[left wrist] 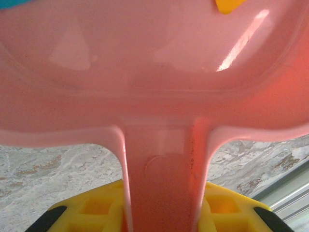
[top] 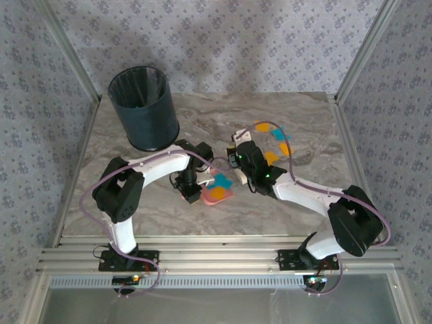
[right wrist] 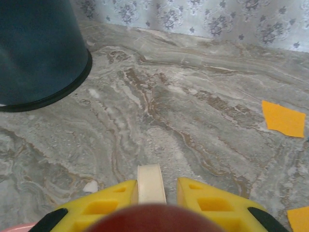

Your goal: Sweep away the paper scraps from the table

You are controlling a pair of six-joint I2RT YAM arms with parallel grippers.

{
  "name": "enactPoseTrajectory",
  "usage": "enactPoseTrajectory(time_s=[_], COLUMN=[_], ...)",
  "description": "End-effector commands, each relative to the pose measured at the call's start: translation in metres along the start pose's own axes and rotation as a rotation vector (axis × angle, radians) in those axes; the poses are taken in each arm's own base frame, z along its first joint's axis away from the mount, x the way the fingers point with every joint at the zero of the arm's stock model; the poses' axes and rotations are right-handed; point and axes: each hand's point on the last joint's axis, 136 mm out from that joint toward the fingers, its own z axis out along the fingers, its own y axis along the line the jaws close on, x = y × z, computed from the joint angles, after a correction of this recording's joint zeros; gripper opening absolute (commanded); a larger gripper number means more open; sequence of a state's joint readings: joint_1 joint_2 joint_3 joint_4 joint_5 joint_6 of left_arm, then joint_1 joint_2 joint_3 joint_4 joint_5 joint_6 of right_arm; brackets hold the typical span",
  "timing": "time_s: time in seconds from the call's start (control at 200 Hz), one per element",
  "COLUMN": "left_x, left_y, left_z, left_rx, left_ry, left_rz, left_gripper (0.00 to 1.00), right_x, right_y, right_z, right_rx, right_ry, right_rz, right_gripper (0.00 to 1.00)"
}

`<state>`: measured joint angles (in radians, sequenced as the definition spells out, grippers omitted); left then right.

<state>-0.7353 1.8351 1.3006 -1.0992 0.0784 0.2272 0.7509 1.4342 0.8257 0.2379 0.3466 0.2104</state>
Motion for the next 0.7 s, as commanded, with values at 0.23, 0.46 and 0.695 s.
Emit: enactPoseTrajectory(time_s=[0.23,0.46,0.695], left_x=[0.01,0.011,0.01], left_y=[-0.004,-0.004,-0.004], left_z=[0.001,0.001,0.0], left_rx=[0.004,0.004,0.0], left_ry=[0.035,0.036,0.034], left_rz=[0.024,0.02,0.022], left_gripper=[0.0,0.0,0.0], right_x=[0.001,-0.011,-0.025], right_y=[0.041,0.043,0.042], right_z=[-0.007,-0.015,-0.027], right_rx=[-0.182,-0.198,-0.21], right_ry=[0.033,0.019,-0.007], right_rz=[0.135,0.156,0.183], right_gripper=[0.0,0.0,0.0])
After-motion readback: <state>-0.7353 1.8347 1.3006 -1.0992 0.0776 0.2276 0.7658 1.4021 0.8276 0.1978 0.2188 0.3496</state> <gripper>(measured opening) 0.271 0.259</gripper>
